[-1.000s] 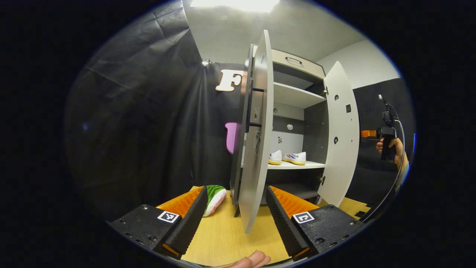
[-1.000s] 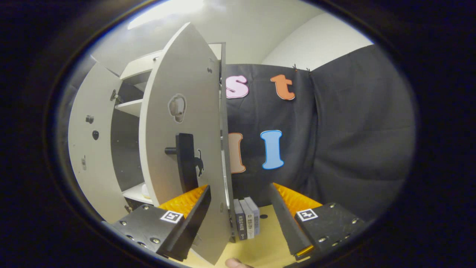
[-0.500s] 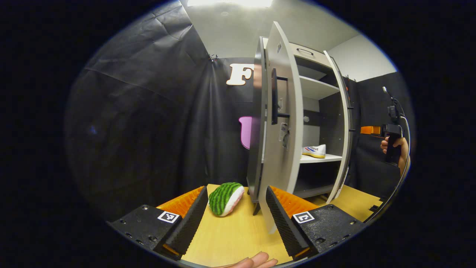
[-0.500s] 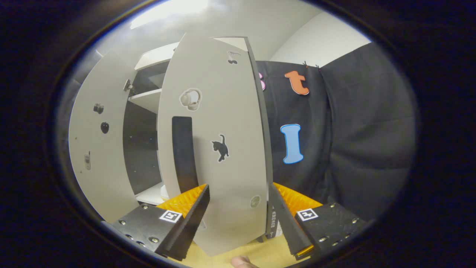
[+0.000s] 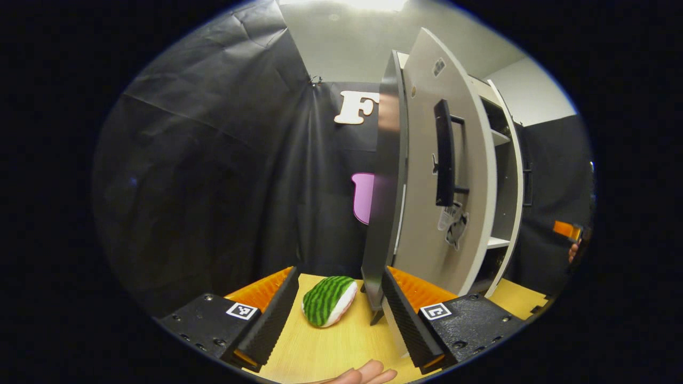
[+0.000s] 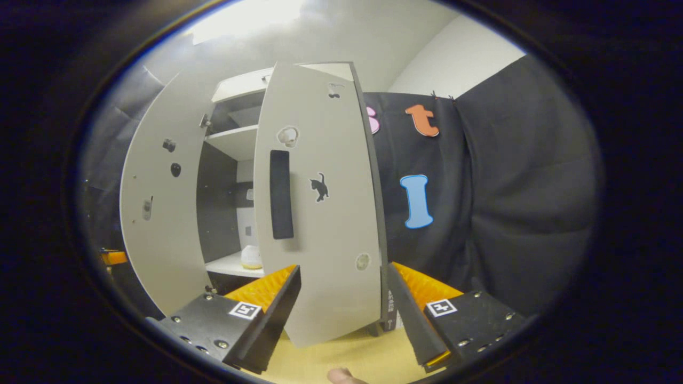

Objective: Grab one shoe with the right hand and put it into the shoe cabinet, grab the other shoe with the left hand and put it into the shoe cabinet; then close the right door with the right hand and the left door with the left hand.

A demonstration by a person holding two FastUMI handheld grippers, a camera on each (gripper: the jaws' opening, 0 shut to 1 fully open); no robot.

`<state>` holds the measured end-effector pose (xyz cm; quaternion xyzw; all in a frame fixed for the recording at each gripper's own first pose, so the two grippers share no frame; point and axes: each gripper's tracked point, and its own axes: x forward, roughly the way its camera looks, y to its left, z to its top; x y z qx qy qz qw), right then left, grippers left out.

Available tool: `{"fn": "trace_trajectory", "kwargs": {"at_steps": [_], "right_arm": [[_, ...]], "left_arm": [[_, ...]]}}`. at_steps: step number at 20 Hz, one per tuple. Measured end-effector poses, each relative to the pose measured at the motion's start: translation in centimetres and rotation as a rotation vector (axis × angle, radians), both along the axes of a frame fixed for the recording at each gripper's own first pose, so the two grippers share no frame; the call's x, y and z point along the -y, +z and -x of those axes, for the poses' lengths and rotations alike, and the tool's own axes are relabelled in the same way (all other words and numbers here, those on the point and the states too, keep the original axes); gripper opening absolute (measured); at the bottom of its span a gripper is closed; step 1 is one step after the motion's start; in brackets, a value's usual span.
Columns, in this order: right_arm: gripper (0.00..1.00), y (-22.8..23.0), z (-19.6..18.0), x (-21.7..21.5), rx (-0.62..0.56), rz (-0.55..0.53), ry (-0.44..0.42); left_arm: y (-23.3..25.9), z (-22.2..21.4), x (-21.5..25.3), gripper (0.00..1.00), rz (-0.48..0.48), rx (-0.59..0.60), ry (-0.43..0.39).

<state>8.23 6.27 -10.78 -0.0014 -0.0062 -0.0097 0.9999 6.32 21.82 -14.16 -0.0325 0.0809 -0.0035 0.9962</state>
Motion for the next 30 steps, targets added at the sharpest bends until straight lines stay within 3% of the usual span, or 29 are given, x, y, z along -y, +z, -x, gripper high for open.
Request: {"fn": "trace_trajectory", "kwargs": {"at_steps": [1,2,3,6,8,9,12,14,23,24,25,26,30], "right_arm": [[0.99,-0.6,0.8,-0.2,-0.009,-0.003,0.014],[0.96,-1.2,1.5,-0.4,-0.022,-0.004,0.031],[0.96,-1.8,2.5,-0.6,-0.033,-0.003,0.05],[0.94,-3.6,4.9,-0.6,-0.059,0.036,0.076],[0.94,-4.9,6.3,-0.6,-0.069,0.077,0.073],[0.99,-5.6,7.1,-0.2,-0.077,0.094,0.058],[0.94,-7.4,8.9,-0.2,-0.097,0.074,0.049],[0.94,-7.6,9.4,-0.6,-0.099,0.045,0.072],[0.97,-7.2,10.1,1.7,-0.082,0.02,0.043],[0.97,-7.1,10.0,2.0,-0.08,0.022,0.033],[0.97,-7.1,10.0,2.3,-0.078,0.024,0.023],[0.97,-7.1,10.0,2.6,-0.079,0.023,0.014],[0.97,-6.9,9.9,4.2,-0.074,-0.024,-0.023]], "left_arm": [[0.8,-0.6,0.0,0.95,0.0,0.002,0.001],[1.5,-1.2,-0.1,0.91,-0.004,0.002,0.003],[2.5,-1.9,0.0,0.95,-0.004,0.012,0.002],[5.1,-4.0,0.7,0.91,-0.003,0.035,-0.013],[6.3,-4.2,0.9,0.95,0.001,0.026,-0.006],[7.2,-4.5,1.5,0.91,0.008,0.035,-0.012],[7.8,-5.9,3.5,0.95,-0.044,0.017,-0.041],[7.9,-5.9,3.6,0.89,-0.088,0.003,-0.024],[7.7,-6.6,4.9,0.89,-0.015,-0.02,-0.027],[7.9,-6.6,5.5,0.99,-0.012,-0.015,-0.034],[8.0,-6.5,6.2,0.89,-0.009,-0.013,-0.047],[7.8,-6.5,7.3,0.94,-0.01,-0.023,-0.064],[8.1,-7.7,10.4,0.94,-0.003,-0.007,-0.072]]}}
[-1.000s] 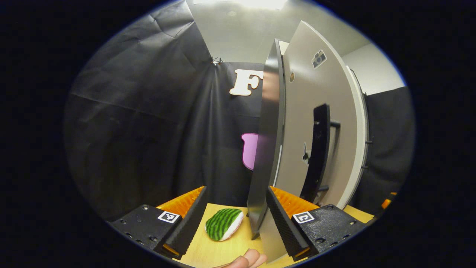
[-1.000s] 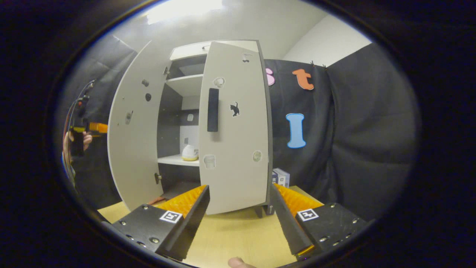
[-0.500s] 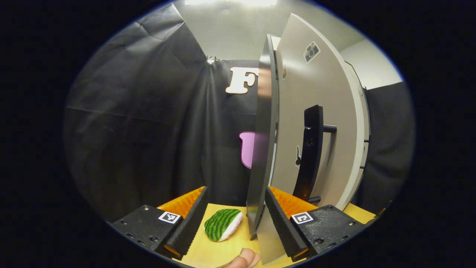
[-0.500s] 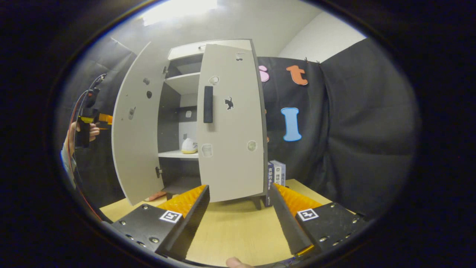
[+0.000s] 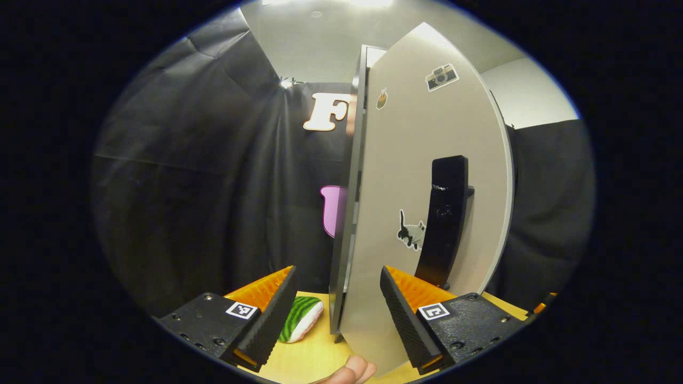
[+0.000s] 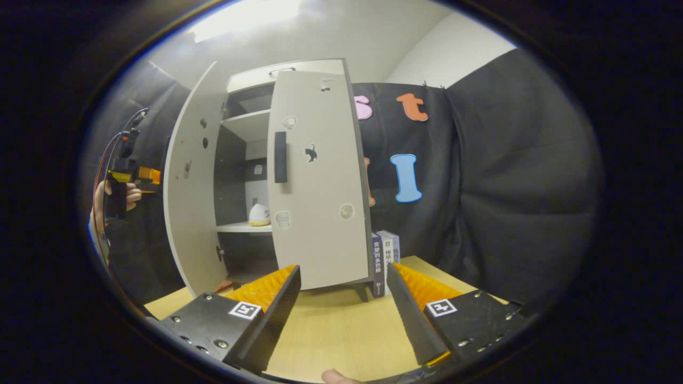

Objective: Grab one shoe with the right hand and put it into the shoe cabinet, grab the other shoe with the left hand and put it into the shoe cabinet; then close the right door with the right hand and the left door with the left hand.

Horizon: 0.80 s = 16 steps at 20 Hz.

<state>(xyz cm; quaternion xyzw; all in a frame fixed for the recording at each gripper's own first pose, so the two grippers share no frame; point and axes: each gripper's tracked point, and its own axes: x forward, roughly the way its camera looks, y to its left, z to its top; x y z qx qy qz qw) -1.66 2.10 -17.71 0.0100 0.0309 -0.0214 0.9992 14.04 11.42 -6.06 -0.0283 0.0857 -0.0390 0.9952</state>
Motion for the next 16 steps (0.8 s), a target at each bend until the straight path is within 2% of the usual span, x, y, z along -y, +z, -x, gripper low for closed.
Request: {"fn": "trace_trajectory", "kwargs": {"at_steps": [4,6,7,8,9,12,13,14,15,16], "right_arm": [[0.94,0.3,0.3,1.6,0.008,-0.022,-0.035],[0.97,0.6,0.6,2.4,0.026,-0.043,-0.056],[0.94,0.8,0.7,2.9,0.034,-0.047,-0.076],[0.96,1.1,0.7,3.5,0.045,-0.042,-0.095],[0.96,1.3,0.7,3.6,0.055,-0.031,-0.099],[0.96,1.2,0.6,2.6,0.058,-0.012,-0.065],[0.94,1.2,0.7,2.5,0.055,-0.005,-0.056],[0.94,1.2,0.7,2.4,0.053,0.004,-0.052],[0.96,1.1,1.0,2.4,0.051,0.022,-0.05],[0.96,1.1,1.1,2.4,0.049,0.043,-0.049]], "left_arm": [[0.0,-0.8,2.8,0.94,0.018,-0.004,-0.017],[-0.1,-1.3,3.7,0.94,0.026,-0.017,-0.035],[-0.1,-1.4,4.1,0.89,0.025,-0.023,-0.044],[-0.1,-1.6,4.7,0.94,0.025,-0.032,-0.052],[-0.2,-1.5,5.4,0.94,0.028,-0.035,-0.063],[-1.1,-0.9,8.9,0.94,0.05,-0.068,-0.124],[-1.4,-0.1,9.7,0.95,0.046,-0.074,-0.143],[-1.9,0.6,10.3,0.9,0.032,-0.08,-0.146],[-2.4,1.5,10.9,0.9,0.011,-0.083,-0.143],[-3.0,2.2,11.4,0.95,-0.01,-0.085,-0.143]]}}
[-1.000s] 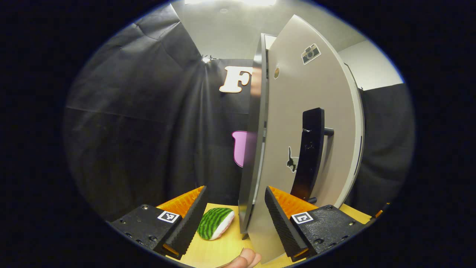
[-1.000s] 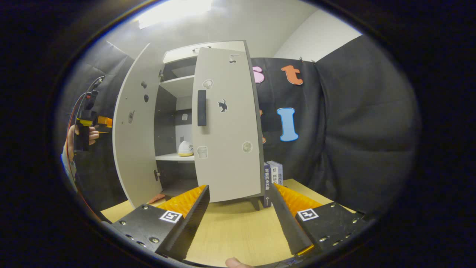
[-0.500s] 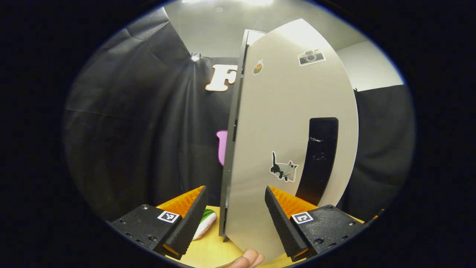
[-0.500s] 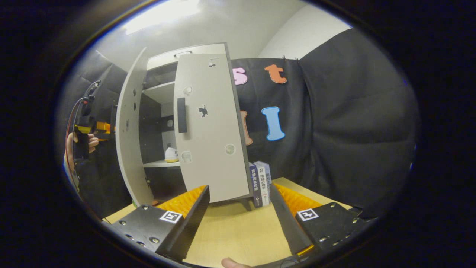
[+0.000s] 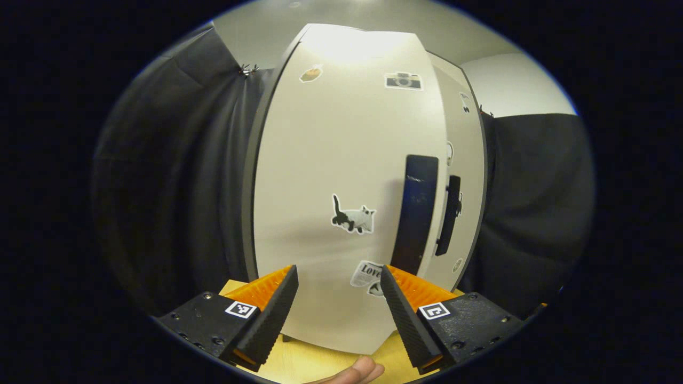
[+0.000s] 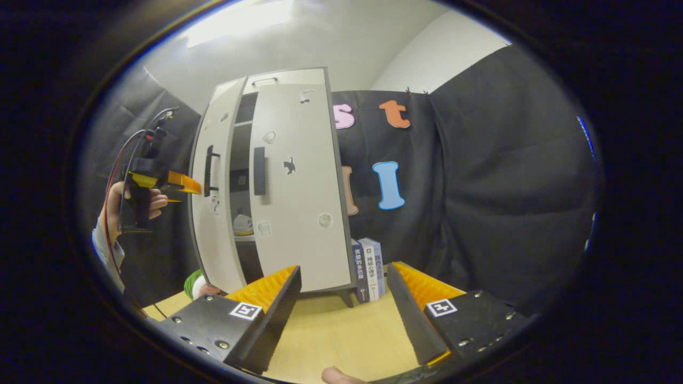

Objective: Grab one shoe with the right hand and put it into the shoe cabinet, grab the other shoe with the left hand and put it into the shoe cabinet; then close the right door with the right hand and the left door with the left hand.

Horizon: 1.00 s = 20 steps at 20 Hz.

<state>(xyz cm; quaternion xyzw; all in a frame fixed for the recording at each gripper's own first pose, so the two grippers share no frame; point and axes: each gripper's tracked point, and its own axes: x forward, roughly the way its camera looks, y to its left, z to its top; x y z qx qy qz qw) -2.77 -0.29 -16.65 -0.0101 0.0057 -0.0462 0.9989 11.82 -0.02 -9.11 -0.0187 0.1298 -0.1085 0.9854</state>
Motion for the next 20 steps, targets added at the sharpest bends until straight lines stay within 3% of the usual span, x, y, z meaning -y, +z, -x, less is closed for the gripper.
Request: {"fn": "trace_trajectory", "kwargs": {"at_steps": [2,3,4,6,8,10,12,17,20], "right_arm": [[0.96,-0.2,0.1,-0.1,-0.006,0.042,0.003],[0.96,-0.5,0.2,-0.1,-0.012,0.05,0.004],[0.94,-0.7,0.1,-0.4,-0.02,0.038,0.011],[0.99,-0.9,0.0,-1.6,-0.032,-0.013,0.058],[0.94,-0.4,-0.1,-2.4,-0.019,-0.019,0.091],[0.96,-0.3,0.1,-1.9,-0.014,-0.004,0.074],[0.96,0.2,-0.1,-2.5,-0.011,-0.001,0.079],[0.96,4.0,-1.1,-3.4,0.019,0.071,0.062],[0.96,6.0,-2.1,-4.4,0.031,0.068,0.076]], "left_arm": [[-1.1,1.1,0.8,0.95,-0.025,0.018,-0.005],[-1.7,1.8,0.8,0.9,-0.03,0.027,-0.001],[-2.3,2.8,0.6,0.95,-0.027,0.032,0.007],[-3.4,5.5,-0.1,0.95,-0.032,0.047,0.013],[-3.9,8.2,-1.3,0.95,-0.055,0.072,0.027],[-3.9,10.5,-2.2,0.89,-0.06,0.087,0.041],[-3.1,12.8,-3.1,0.94,-0.054,0.104,0.046],[-0.6,17.2,-6.1,0.94,-0.037,0.17,0.133],[-0.7,19.7,-6.8,0.94,-0.042,0.155,0.137]]}}
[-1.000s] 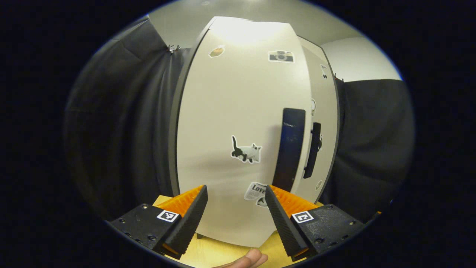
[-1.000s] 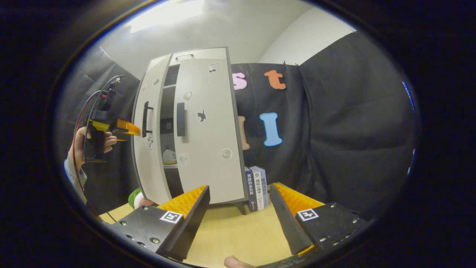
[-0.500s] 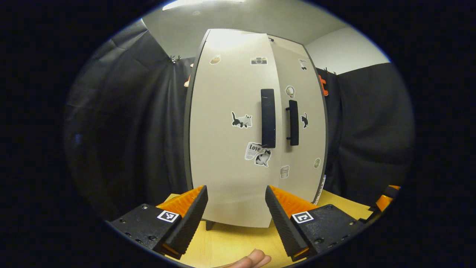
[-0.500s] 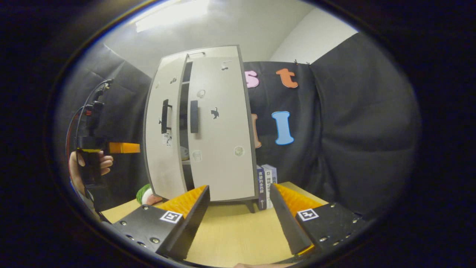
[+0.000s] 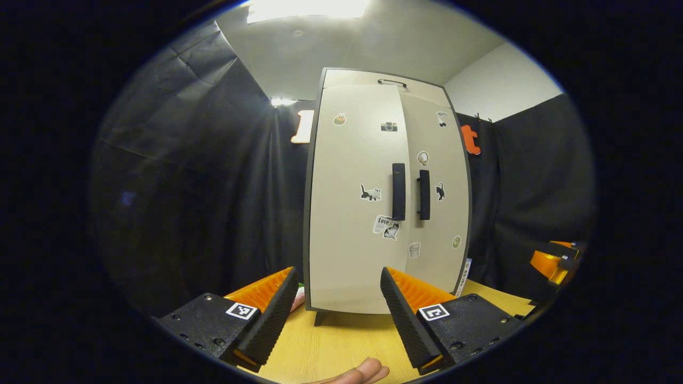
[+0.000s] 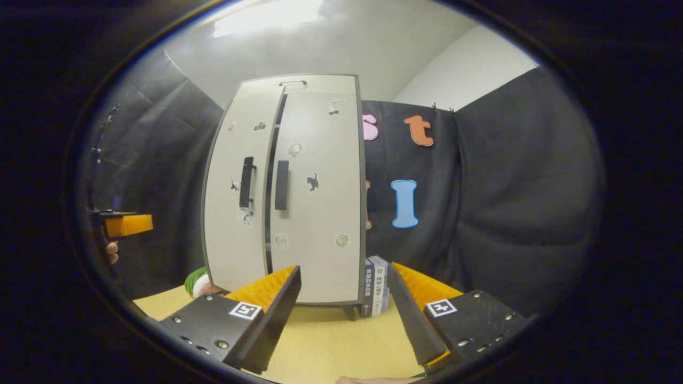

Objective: Grab one shoe with the right hand and put it into the shoe cabinet, grab the other shoe with the left hand and put it into the shoe cabinet; then close the right door with the right hand and the left door with the left hand.

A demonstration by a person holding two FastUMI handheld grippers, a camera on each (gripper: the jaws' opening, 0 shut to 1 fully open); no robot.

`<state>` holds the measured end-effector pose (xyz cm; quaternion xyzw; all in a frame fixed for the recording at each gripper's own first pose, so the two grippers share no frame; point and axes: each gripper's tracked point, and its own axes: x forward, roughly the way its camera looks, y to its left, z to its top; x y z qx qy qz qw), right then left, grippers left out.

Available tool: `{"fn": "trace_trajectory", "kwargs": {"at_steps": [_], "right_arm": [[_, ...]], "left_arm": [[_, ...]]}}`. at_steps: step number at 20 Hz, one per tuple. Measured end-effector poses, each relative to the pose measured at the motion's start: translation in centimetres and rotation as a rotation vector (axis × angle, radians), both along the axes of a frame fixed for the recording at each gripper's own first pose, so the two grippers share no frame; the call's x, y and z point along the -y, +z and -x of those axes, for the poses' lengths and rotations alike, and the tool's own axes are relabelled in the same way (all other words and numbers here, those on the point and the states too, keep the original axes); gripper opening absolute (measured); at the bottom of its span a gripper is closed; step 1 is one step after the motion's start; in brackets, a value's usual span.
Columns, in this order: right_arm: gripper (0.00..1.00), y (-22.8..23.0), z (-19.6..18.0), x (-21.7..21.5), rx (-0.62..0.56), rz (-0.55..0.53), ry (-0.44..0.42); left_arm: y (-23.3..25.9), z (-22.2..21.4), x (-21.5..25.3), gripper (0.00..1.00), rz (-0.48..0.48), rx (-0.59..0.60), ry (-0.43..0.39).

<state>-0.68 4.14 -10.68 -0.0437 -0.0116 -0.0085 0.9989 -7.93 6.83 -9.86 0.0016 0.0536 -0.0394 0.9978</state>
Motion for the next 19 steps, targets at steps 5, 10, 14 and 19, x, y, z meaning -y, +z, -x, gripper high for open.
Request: {"fn": "trace_trajectory", "kwargs": {"at_steps": [5,10,14,19], "right_arm": [[0.96,3.2,-0.1,-1.8,0.012,-0.062,0.109],[0.96,3.1,0.0,-0.4,-0.012,0.056,0.049],[0.96,2.1,0.1,-0.7,-0.016,0.114,0.055],[0.96,1.8,0.2,-0.6,-0.018,0.061,0.063]], "left_arm": [[-0.4,1.9,-1.3,0.94,0.031,-0.02,0.044],[0.9,3.0,-1.5,0.94,0.04,0.018,0.062],[1.1,3.8,0.0,0.94,0.038,0.018,0.022],[1.0,4.5,0.5,0.94,0.048,0.008,0.013]]}}
